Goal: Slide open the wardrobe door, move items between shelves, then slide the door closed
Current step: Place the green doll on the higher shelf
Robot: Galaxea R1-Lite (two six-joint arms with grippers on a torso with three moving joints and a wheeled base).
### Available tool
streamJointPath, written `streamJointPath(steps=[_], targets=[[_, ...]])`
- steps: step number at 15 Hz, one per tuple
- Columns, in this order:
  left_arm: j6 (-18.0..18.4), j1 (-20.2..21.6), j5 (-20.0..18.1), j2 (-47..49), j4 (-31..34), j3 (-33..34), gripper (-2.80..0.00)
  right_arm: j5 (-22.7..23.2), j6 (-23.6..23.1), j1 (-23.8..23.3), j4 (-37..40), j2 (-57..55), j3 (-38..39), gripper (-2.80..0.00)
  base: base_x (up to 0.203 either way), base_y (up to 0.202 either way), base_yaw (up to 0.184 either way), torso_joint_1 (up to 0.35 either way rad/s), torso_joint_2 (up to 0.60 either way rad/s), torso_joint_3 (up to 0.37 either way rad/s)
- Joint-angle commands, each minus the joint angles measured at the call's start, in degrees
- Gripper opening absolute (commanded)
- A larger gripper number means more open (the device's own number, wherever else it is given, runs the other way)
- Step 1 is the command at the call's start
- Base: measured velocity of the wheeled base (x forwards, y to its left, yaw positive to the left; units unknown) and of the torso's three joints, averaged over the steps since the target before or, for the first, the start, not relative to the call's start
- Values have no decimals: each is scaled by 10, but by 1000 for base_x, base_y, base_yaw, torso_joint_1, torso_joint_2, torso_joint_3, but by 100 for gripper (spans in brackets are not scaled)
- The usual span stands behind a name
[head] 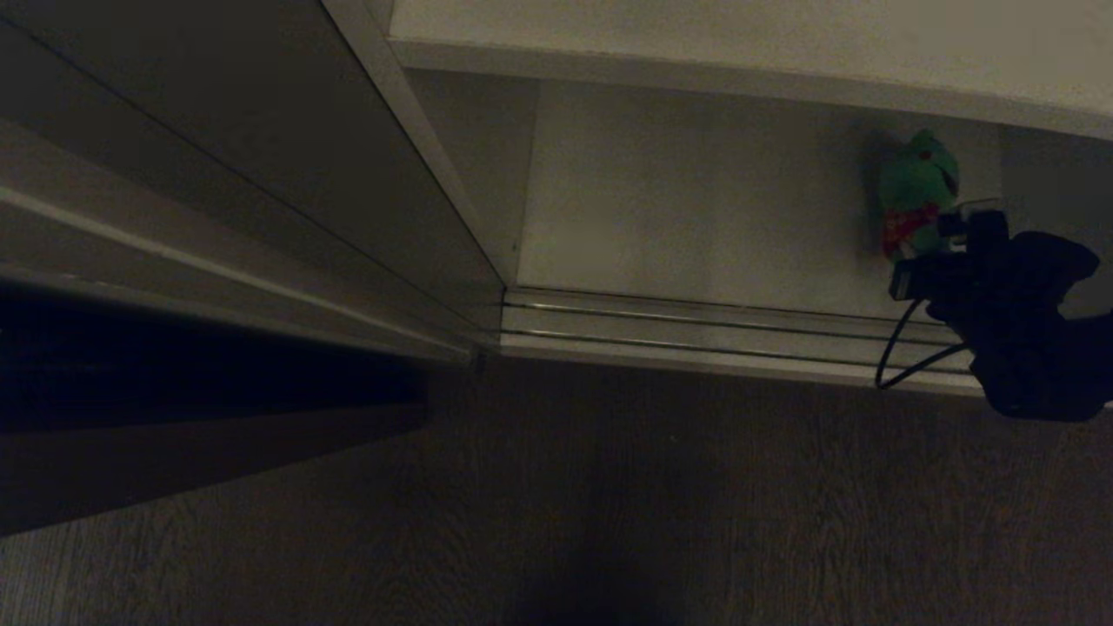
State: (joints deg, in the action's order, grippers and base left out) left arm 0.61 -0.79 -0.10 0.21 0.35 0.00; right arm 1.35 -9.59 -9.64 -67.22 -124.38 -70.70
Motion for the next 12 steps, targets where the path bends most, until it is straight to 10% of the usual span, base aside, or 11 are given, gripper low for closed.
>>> streamJointPath(steps=[1, 12], targets=[[0, 0, 0, 0, 0, 0, -280, 16, 1, 1, -4, 78, 76, -280, 0, 0, 0, 0, 0, 0], [0, 0, 0, 0, 0, 0, -280, 49, -3, 7, 34, 283, 402, -280, 0, 0, 0, 0, 0, 0]])
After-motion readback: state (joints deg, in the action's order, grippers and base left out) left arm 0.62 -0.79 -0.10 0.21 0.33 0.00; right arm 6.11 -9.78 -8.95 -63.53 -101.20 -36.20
